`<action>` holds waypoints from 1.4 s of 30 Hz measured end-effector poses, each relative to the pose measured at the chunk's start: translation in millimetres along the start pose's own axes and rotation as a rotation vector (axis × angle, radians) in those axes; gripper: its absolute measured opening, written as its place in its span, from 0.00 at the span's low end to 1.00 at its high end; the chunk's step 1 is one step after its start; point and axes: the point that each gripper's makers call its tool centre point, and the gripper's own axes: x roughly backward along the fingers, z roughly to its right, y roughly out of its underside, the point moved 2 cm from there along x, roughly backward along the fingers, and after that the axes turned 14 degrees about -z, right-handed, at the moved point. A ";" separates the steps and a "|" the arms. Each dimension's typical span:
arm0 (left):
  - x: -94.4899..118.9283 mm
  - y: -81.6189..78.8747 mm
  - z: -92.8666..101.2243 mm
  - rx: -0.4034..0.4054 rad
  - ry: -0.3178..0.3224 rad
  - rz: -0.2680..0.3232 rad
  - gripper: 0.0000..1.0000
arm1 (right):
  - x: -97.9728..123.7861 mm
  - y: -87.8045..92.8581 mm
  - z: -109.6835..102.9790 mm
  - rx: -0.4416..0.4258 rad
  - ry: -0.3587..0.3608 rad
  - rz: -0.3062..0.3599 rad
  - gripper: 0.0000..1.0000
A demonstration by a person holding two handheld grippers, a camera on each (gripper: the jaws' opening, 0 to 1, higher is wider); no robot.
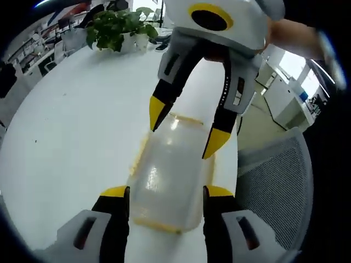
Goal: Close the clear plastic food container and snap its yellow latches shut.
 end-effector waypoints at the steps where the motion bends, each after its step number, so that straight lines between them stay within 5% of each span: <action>1: 0.0 -0.3 -0.1 -0.003 0.002 -0.002 0.53 | -1.2 0.2 -0.8 0.004 0.000 -0.005 0.45; 20: -8.5 -3.0 7.0 -0.117 0.009 -0.040 0.45 | -9.7 -5.1 -7.3 0.080 0.004 -0.018 0.41; 42: -13.0 -10.9 12.2 -0.141 -0.010 -0.051 0.46 | -11.4 -10.7 3.9 0.115 0.066 -0.015 0.38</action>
